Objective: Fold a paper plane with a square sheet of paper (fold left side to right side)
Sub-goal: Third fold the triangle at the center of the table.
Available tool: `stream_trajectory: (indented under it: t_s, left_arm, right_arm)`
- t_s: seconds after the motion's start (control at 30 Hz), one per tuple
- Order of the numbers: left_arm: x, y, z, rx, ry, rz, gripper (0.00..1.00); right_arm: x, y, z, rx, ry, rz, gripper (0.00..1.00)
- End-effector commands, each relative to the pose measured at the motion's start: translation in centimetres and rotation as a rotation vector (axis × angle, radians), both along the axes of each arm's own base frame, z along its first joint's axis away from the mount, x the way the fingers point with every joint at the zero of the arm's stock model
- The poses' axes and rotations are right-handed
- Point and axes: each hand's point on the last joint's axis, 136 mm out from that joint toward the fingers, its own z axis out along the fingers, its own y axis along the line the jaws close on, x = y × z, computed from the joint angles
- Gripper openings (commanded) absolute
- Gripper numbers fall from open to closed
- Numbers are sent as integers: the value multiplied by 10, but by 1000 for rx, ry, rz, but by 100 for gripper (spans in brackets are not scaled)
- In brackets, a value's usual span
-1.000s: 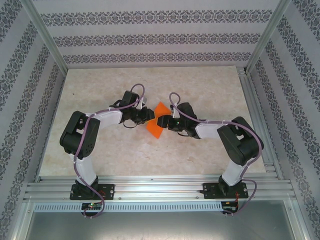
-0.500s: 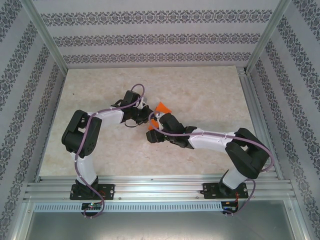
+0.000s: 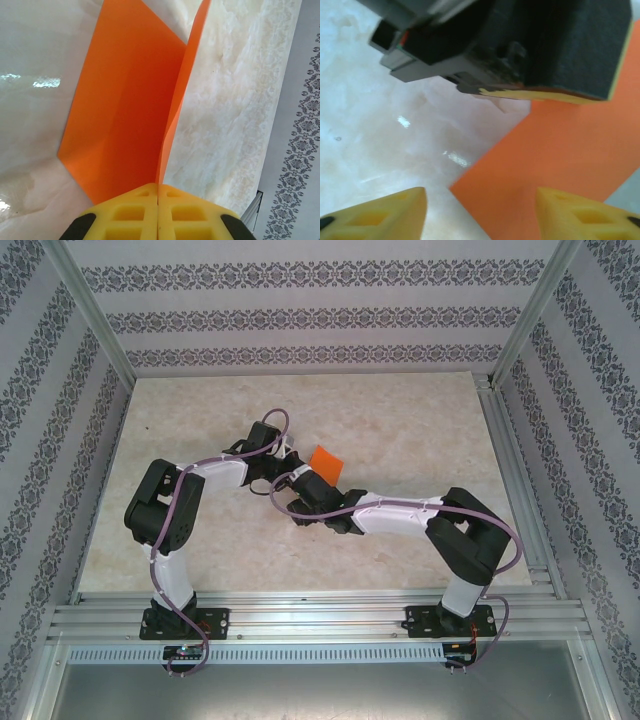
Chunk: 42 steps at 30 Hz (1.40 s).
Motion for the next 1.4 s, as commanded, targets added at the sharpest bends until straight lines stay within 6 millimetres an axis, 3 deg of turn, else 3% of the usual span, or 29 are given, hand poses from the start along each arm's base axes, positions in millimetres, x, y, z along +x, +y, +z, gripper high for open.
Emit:
stream_trajectory:
  t_s: [0.0,0.43,0.57,0.63,0.73,0.93,1.0,1.1,1.23,1.37]
  left_arm:
    - [4,-6,4,1,-17,-8,8]
    - [3,-6,4,13,-18,-20,10]
    - [2,-7,10,9,-33,-38,19]
    - [3,-4,17,23,-49,-46,36]
    - [6,4,31,47,-83,-49,52]
    - [19,35,57,73,-137,7,63]
    - [21,43,59,81,-139,27,61]
    - [22,47,52,77,-126,44,47]
    - [21,45,28,56,-82,60,22]
    - [21,34,7,-3,-36,60,8]
  right_arm:
    - [13,-2,6,-12,-31,-29,50]
    - [16,-6,6,75,40,1,0]
    - [16,-8,5,130,85,20,0]
    - [16,-9,4,147,103,27,0]
    - [14,-11,2,172,129,40,0]
    - [13,-17,5,256,186,48,0]
    - [13,-22,6,286,203,42,0]
    - [13,-28,10,346,232,35,0]
    - [12,-39,8,357,248,18,0]
    - [13,-44,5,360,259,6,0]
